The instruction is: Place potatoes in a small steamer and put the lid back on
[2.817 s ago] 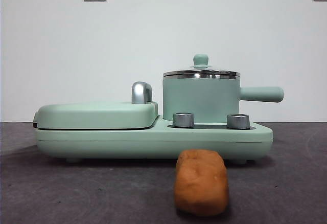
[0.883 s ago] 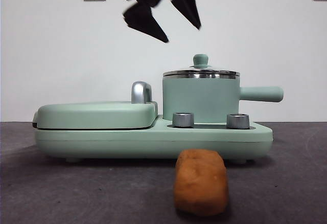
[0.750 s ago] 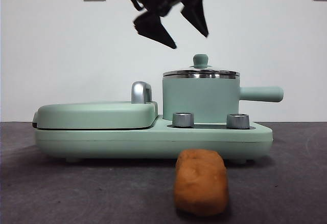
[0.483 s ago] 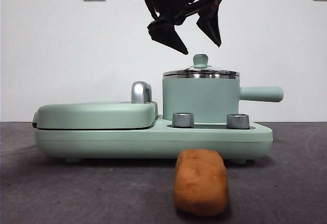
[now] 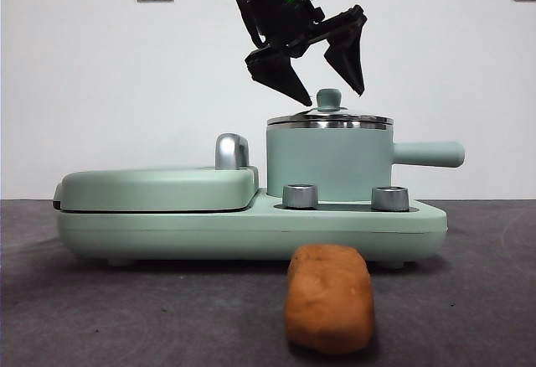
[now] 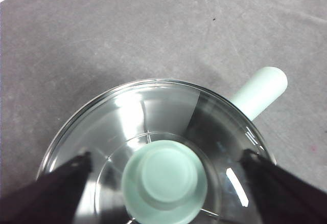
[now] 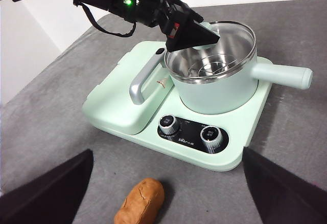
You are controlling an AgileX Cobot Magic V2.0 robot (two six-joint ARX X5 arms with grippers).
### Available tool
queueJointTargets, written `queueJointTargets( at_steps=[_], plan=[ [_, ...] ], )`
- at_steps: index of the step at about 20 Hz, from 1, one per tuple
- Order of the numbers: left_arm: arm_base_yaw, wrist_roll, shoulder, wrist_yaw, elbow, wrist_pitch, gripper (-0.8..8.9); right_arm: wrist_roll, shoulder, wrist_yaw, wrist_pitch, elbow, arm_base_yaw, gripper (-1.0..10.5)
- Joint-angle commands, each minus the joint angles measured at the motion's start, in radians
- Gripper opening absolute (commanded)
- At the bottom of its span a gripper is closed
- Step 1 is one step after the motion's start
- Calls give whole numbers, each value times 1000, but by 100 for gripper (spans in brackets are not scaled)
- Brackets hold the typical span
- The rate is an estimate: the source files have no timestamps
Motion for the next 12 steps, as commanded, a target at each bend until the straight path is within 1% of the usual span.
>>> queueJointTargets(
  at_steps=[1, 2, 3, 4, 9, 12],
  plan=[
    [-13, -10, 28, -2, 29, -1, 395, -11, 6, -2, 8, 18, -1, 466],
    [-14, -10, 28, -2, 29, -8, 355, -11, 6, -1, 8, 18, -1, 466],
    [-14, -10, 28, -2, 29, -15, 293, -11, 6, -1, 8, 18, -1, 466],
    [-14, -10, 29, -2, 29, -20, 274, -11, 6, -1, 8, 18, -1, 466],
    [-14, -10, 39, -1, 29, -31, 262, -11, 6, -1, 8, 18, -1, 466],
    [-14, -10, 53, -1, 29, -41, 73, -11, 6, -2, 7, 18, -1, 466]
  ],
)
